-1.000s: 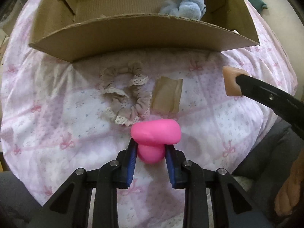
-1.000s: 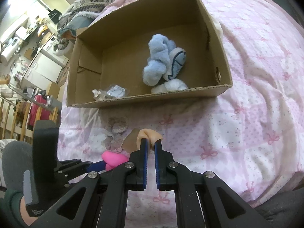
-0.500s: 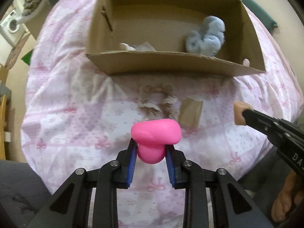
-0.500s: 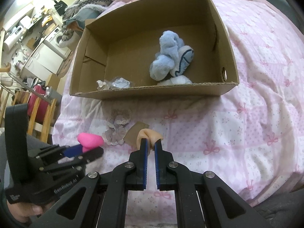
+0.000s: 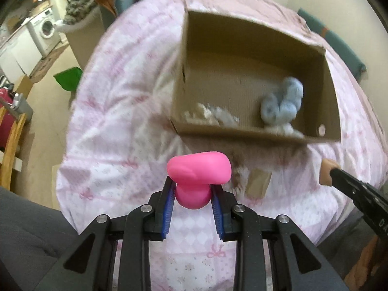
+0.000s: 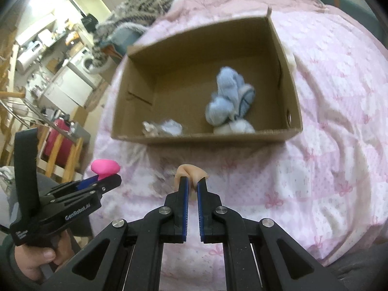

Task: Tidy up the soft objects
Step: 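Carry the pink toy and tan piece up over the open box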

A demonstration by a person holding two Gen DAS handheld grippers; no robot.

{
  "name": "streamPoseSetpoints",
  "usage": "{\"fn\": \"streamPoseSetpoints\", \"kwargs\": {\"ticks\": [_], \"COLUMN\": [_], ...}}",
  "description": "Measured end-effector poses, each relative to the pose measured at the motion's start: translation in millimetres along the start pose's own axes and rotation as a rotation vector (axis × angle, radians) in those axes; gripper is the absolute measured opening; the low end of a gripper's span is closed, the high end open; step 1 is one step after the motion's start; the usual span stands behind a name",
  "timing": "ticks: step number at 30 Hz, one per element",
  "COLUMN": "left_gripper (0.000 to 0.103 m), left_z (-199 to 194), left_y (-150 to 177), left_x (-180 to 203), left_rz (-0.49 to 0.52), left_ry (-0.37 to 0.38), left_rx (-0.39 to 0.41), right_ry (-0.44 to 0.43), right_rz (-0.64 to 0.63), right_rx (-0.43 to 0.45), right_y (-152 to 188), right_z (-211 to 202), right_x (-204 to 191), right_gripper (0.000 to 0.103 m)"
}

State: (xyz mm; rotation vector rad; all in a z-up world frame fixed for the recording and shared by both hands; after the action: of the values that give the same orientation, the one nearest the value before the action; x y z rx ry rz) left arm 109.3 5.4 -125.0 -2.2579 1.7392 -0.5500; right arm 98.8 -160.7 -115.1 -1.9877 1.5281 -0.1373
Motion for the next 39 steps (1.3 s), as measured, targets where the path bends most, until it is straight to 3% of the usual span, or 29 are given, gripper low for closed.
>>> {"fn": "streamPoseSetpoints", "kwargs": {"ticks": [10,18,28,39], "left_gripper": [0.026,0.026,0.026,0.026], "left_z": [-35.0,-49.1,-17.4,42.4], "left_y": [-36.5,-86.6,-127.4,-110.9], "left_x": [22.1,37.9,52.0,62.5], "left_rz": [0.018,0.054,0.074,0.118], "left_ry": [0.06,0.068,0.054,0.052], "left_rx": [0.066,0.141,0.152,0.094], "right_ry": [0.045,0.02,0.049,0.065], "right_rz": [-0.05,-0.032,-0.038,0.016], "right_rx": [0.156,0.191,0.196,0.093], "right_y": [-37.9,-74.9,-119.0,-100.5], "right_z": [-38.6,-48.1,-27.2,29.0], "right_x": [-5.5,4.0,31.6,56.9], "right_gripper": [0.008,0.008,0.009,0.009]}}
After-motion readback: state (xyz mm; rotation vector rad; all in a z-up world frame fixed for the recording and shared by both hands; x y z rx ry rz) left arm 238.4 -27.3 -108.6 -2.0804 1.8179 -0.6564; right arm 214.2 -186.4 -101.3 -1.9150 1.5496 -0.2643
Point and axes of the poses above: each gripper's, at about its wrist camera, not at the fingertips, and z roughly the way its jaws point, x to its right, y to its underside, the point moved 10 cm from there along z, roughly the way its jaws point, and after that the axes turned 11 degrees about -z, right-handed, at the moved point
